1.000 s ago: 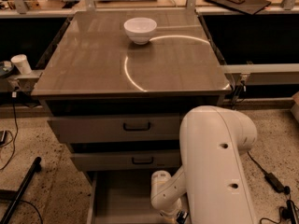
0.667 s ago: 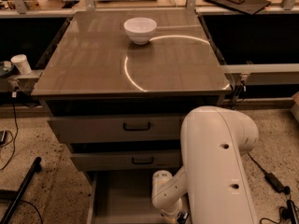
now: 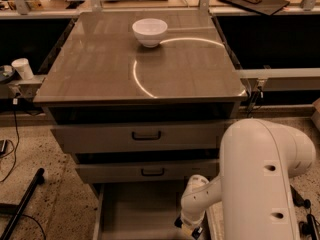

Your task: Place rxbar blueberry into bottom drawer

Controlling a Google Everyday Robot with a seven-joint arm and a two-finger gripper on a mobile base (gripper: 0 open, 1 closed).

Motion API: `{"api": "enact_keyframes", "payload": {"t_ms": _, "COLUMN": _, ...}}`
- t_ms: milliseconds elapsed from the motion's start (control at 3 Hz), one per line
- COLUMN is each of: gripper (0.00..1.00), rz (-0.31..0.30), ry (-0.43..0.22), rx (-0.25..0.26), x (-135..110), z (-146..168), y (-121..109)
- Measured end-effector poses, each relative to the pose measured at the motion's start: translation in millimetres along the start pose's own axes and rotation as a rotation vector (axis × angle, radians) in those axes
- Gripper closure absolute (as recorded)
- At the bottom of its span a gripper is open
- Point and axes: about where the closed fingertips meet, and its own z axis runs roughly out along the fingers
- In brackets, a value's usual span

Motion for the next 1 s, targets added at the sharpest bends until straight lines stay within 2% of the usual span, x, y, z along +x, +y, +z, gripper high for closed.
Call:
{"api": "enact_keyframes", "payload": {"t_ms": 333, "gripper": 1.0, "rz": -0.041, "ry": -0.002, "rx": -0.025, "x": -0.8, "z": 2.6, "y": 7.2}}
{"api": "enact_keyframes", "payload": {"t_ms": 667, "gripper": 1.0, "rz": -0.037, "ry": -0.004, "rx": -0.026, "x": -1.2, "z": 6.3, "y": 7.7}}
{"api": "enact_keyframes", "payload": {"t_ms": 1000, "gripper": 1.0, "rz": -0.045, "ry": -0.005, "rx": -0.053, "x": -10.9, "z": 21.9, "y": 10.8}}
